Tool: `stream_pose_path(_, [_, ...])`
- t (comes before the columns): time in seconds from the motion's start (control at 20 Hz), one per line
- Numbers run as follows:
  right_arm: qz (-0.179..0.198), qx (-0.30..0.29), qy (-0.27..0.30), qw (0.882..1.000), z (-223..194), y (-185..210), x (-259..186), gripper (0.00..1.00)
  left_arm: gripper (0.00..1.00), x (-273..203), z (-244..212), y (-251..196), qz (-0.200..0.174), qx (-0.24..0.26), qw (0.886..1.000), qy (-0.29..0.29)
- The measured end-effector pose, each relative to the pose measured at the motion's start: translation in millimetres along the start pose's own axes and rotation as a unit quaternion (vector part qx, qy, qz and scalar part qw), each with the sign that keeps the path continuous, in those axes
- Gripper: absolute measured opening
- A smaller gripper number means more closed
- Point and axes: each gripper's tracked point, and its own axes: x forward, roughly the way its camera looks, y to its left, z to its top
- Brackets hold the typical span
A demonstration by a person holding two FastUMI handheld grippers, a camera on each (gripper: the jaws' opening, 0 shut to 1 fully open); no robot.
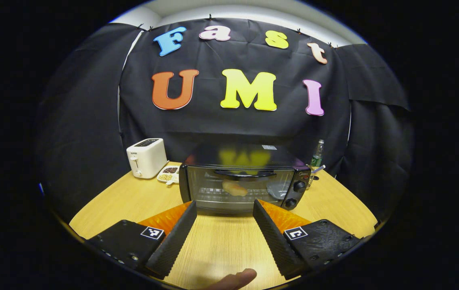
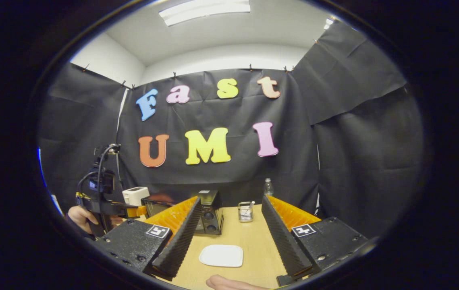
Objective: Open the electric oven with the left hand, put the food in, and close the electric oven.
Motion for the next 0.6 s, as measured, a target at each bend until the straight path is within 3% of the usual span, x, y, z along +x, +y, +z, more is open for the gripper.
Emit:
stream_pose_path(0.35, [0.018, -0.004, -0.004, 1.000, 8, 17, -9, 0.96, 0.93, -46, 29, -5, -0.007, 0.011, 0.999, -0.042])
stream_pose_path(0.6, [0.020, -0.009, -0.005, 1.000, 10, 20, -12, 0.96, 0.93, -106, 58, -18, -0.021, 0.011, 0.994, -0.103])
